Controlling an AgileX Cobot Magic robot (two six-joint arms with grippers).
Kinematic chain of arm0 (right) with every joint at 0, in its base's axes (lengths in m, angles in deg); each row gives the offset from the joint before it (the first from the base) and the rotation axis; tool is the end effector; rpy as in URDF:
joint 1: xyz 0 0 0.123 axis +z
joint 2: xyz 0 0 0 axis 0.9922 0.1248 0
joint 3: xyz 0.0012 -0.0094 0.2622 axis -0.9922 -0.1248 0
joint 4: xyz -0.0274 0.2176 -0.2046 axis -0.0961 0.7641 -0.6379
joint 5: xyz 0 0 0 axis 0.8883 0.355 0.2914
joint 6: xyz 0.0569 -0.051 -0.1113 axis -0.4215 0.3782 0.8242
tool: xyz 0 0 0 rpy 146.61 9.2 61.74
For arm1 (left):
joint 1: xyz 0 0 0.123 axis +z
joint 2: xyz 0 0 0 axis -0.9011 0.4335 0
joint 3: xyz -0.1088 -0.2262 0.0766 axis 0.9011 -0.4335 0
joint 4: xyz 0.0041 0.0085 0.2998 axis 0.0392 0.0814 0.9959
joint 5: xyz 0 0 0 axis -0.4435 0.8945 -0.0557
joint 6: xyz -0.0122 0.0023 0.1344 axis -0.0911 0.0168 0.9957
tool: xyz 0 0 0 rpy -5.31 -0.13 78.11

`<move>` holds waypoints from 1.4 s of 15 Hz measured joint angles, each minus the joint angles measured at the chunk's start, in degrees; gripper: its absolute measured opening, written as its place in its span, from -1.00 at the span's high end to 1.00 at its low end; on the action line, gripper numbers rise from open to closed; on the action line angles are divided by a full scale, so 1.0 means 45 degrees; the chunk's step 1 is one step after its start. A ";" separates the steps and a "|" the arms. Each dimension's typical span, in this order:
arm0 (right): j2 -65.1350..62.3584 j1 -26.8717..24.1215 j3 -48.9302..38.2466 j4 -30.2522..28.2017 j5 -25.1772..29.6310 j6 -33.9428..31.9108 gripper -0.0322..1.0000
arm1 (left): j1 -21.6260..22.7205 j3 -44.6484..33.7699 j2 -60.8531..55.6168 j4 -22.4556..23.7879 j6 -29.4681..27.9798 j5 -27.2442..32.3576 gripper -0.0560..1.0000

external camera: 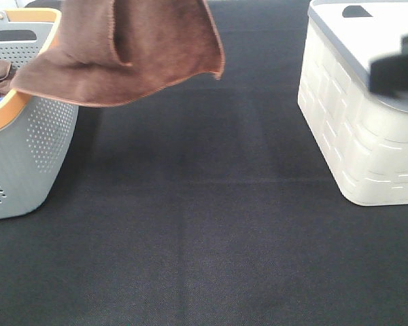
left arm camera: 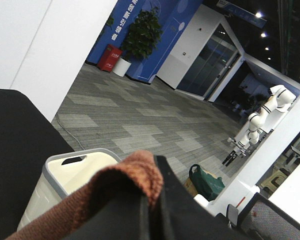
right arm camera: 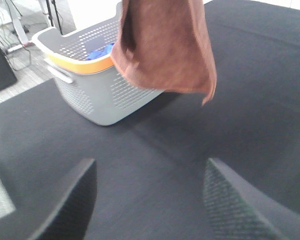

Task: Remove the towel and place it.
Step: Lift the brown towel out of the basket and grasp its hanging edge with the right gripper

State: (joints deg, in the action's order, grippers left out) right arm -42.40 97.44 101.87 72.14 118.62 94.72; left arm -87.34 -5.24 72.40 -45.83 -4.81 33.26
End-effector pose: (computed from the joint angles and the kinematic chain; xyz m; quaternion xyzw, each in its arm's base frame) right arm 0.2104 0.1234 0.3124 -0.3060 0.7658 0.2354 0.5142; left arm 0.3590 -0.2142 0.4496 0.0786 0.6778 -0.4820 0.5496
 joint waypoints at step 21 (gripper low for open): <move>0.7398 0.4202 0.1948 0.0929 -0.5857 0.2241 -0.37 | -0.0331 0.0000 0.0000 -0.0102 0.0013 0.0535 0.89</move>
State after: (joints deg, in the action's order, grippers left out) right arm -9.11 116.35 110.64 76.32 92.26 104.80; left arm -88.83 -5.24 72.40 -46.29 -4.75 35.67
